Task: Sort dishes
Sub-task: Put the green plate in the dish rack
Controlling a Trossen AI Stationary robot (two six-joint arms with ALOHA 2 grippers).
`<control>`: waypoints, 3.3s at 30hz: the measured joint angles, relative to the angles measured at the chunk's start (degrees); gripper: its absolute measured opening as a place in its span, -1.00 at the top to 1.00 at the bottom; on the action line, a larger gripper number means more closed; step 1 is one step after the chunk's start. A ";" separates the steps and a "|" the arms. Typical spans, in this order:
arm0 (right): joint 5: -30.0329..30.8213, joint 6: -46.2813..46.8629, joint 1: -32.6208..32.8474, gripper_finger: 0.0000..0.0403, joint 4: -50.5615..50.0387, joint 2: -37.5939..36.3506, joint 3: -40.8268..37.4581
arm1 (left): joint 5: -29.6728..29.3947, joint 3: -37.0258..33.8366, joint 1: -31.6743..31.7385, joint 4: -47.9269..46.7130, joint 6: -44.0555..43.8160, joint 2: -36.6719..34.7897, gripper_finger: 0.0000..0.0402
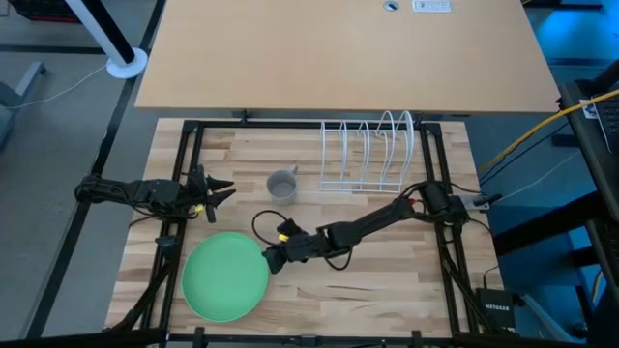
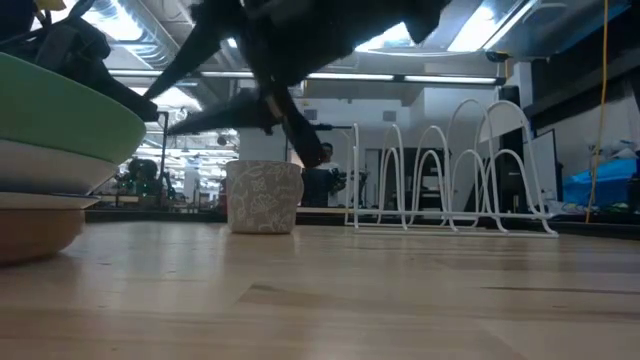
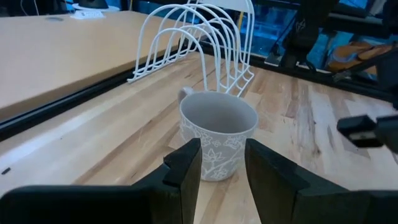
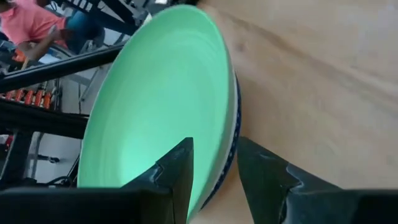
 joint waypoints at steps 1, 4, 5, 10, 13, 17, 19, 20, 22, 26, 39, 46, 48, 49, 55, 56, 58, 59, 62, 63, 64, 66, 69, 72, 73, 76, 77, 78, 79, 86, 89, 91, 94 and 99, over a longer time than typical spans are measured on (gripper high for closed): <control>-0.71 0.83 0.00 0.36 0.52 0.34 0.00 | 0.00 0.00 0.00 0.00 0.00 0.01 0.42; -1.52 2.45 0.00 0.36 0.79 1.01 0.00 | 0.00 0.00 0.00 0.00 0.00 0.01 0.42; -1.53 2.55 0.00 0.36 0.82 1.06 0.00 | 0.00 0.00 0.00 0.00 0.00 0.01 0.42; -1.07 2.70 0.02 0.36 1.30 1.06 0.00 | 0.00 0.00 -0.01 0.01 0.00 0.01 0.42; -1.08 3.99 0.02 0.36 1.34 1.06 0.00 | 0.00 0.00 -0.02 0.02 0.02 0.01 0.42; -1.09 5.51 0.33 0.36 1.35 1.06 0.00 | 0.00 0.00 0.00 0.02 0.02 0.01 0.42; -1.09 5.62 0.44 0.36 1.36 1.06 0.00 | 0.00 0.00 0.00 0.02 0.02 0.01 0.42; -1.09 5.72 0.46 0.36 1.36 1.06 0.00 | 0.00 0.00 -0.01 0.02 0.02 0.01 0.42; -1.05 6.77 0.88 0.36 1.32 1.06 0.00 | 0.00 0.00 -0.02 0.02 0.02 0.01 0.42; -1.07 7.42 1.30 0.36 1.29 1.06 -0.02 | 0.00 0.00 -0.01 0.02 0.02 0.01 0.42; -1.15 10.72 1.95 0.36 0.32 1.06 -0.07 | 0.00 0.00 -0.01 0.04 0.03 0.01 0.42; 0.51 12.61 1.90 0.36 0.55 1.06 -0.07 | 0.00 0.00 -0.02 0.04 0.04 0.01 0.42; 0.79 12.64 1.88 0.36 0.55 1.06 -0.07 | 0.00 0.00 -0.02 0.04 0.04 0.01 0.42; 0.96 12.65 1.88 0.36 0.55 1.06 -0.07 | 0.00 0.00 -0.01 0.04 0.03 0.01 0.42; -0.39 12.84 1.88 0.36 4.71 3.10 0.12 | -0.01 0.00 -0.01 0.08 0.04 -0.01 0.42; -1.35 13.07 1.88 0.36 5.18 3.76 0.52 | -0.02 0.00 0.00 0.11 0.04 0.00 0.42; -2.85 13.24 1.88 0.36 4.90 5.90 2.53 | -0.02 0.00 0.00 0.13 0.04 -0.05 0.42; -3.45 13.24 1.88 0.36 4.40 6.72 3.56 | 0.02 0.00 0.00 0.14 0.05 -0.02 0.42; -4.03 13.20 1.88 0.36 3.67 8.95 6.68 | 0.00 0.00 0.00 0.13 0.04 0.01 0.42; -4.10 13.20 1.88 0.36 3.20 9.56 7.52 | -0.02 0.00 0.00 0.13 0.04 -0.01 0.42; -4.04 13.20 1.87 0.37 2.53 9.85 8.12 | 0.00 0.00 0.00 0.13 0.04 0.01 0.42; -3.96 12.79 1.84 0.42 1.27 9.88 8.70 | -0.02 0.00 -0.02 0.13 0.04 -0.03 0.42; -3.47 12.79 1.84 0.57 0.92 9.87 8.79 | -0.02 0.00 0.00 0.13 0.04 0.00 0.42; -3.48 12.69 1.80 0.78 0.43 9.87 8.76 | -0.02 0.00 0.00 0.11 0.04 -0.01 0.42; -3.27 12.73 1.79 0.86 0.38 9.87 8.76 | 0.00 0.00 0.00 0.11 0.04 0.01 0.42; -1.91 12.15 1.80 0.94 0.71 9.76 8.79 | -0.01 0.00 -0.01 0.11 0.04 0.01 0.42; -1.45 12.21 1.81 0.92 0.86 9.76 8.79 | -0.02 0.00 -0.01 0.11 0.04 0.01 0.42; -1.12 12.33 1.81 0.90 0.60 9.74 8.79 | -0.01 0.00 0.00 0.11 0.04 0.01 0.42; -0.80 12.27 1.81 0.88 0.67 9.67 8.79 | -0.01 0.00 -0.02 0.11 0.04 0.01 0.42; 1.09 8.79 1.83 0.94 -0.02 8.58 8.79 | 0.00 -0.15 0.00 1.83 0.04 0.01 0.42; 2.29 7.72 1.79 0.92 -0.95 7.22 8.79 | -0.02 -0.31 0.00 4.02 0.05 0.00 0.42; 3.15 6.23 1.79 0.93 -3.62 5.73 8.79 | -0.02 -0.31 0.00 6.10 0.07 0.00 0.42; 4.95 4.10 1.79 0.95 -8.45 3.38 8.79 | -0.02 -0.29 -0.01 10.49 0.06 -0.03 0.42; 7.49 1.93 1.79 0.94 -15.77 -0.81 8.79 | -0.01 -0.17 0.00 19.90 1.38 -0.05 0.42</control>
